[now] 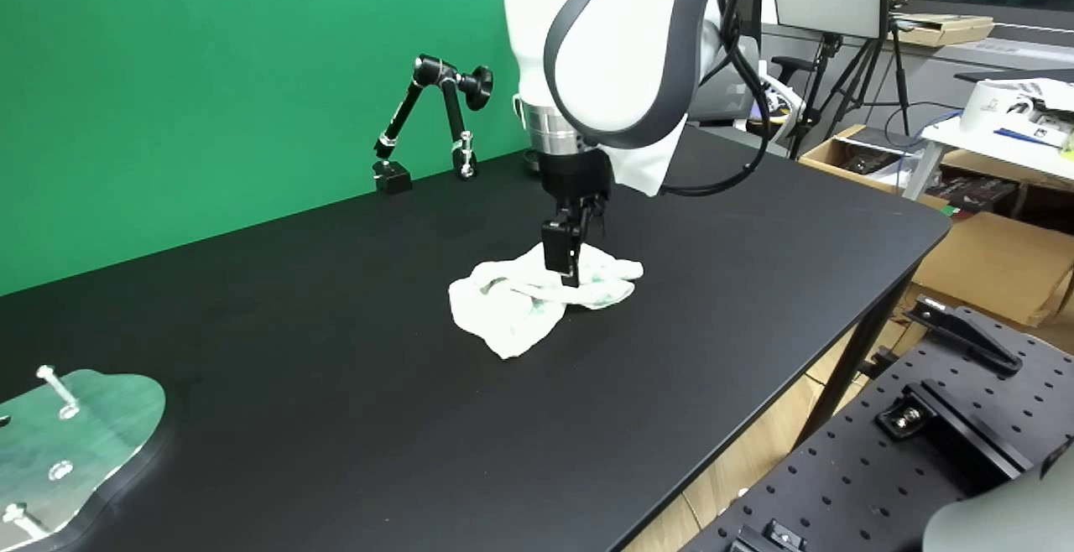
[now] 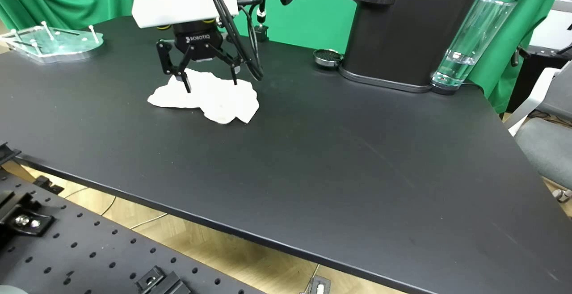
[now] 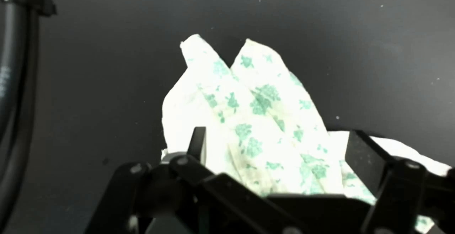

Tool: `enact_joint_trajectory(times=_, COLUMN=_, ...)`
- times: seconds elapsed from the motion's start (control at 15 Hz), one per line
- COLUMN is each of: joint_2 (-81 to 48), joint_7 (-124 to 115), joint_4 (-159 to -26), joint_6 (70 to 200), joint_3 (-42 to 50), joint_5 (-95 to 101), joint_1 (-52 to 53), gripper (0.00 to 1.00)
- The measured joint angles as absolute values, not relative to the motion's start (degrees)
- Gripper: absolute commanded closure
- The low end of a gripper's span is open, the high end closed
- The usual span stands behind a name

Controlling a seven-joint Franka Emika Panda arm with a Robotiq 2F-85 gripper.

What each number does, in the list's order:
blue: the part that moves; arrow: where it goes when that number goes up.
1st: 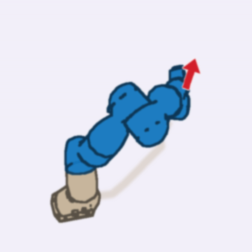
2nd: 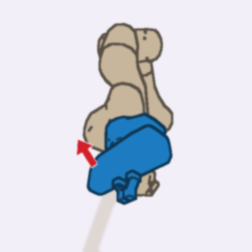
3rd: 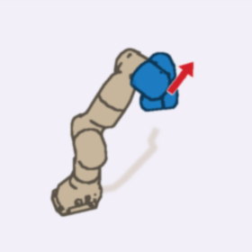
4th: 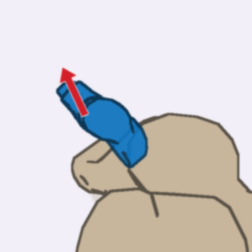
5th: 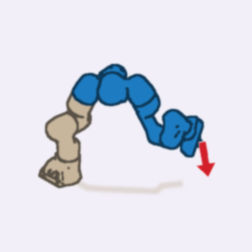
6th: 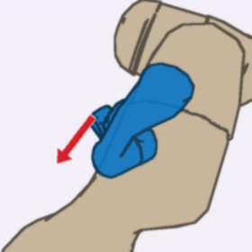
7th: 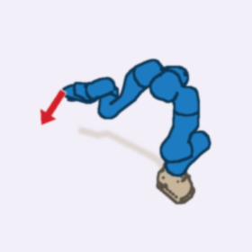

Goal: Put the white towel on the black thing on top of the table

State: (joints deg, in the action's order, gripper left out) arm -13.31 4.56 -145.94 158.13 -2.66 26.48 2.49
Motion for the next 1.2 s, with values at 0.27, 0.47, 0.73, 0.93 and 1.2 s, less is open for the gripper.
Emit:
enact_joint_trajectory(times=0.27, joint_2=-13.3, joint_7=1.82, joint_4=-145.94, joint_6=160.93, joint_3=-0.08, joint_5=27.35, joint_1=4.95, gripper=0.0)
enact_joint_trajectory(times=0.47, joint_2=-13.83, joint_7=0.4, joint_4=-145.94, joint_6=162.34, joint_3=-0.16, joint_5=25.55, joint_1=5.25, gripper=0.0)
enact_joint_trajectory(times=0.73, joint_2=-15.41, joint_7=0.39, joint_4=-145.64, joint_6=163.16, joint_3=-0.26, joint_5=21.38, joint_1=6.29, gripper=0.0)
enact_joint_trajectory(times=0.93, joint_2=-17.13, joint_7=0.37, joint_4=-144.87, joint_6=163.34, joint_3=-0.26, joint_5=19.33, joint_1=6.88, gripper=0.33)
enact_joint_trajectory(times=1.2, joint_2=-19.07, joint_7=0.35, joint_4=-143.51, joint_6=163.34, joint_3=-0.24, joint_5=17.64, joint_1=7.15, gripper=0.62)
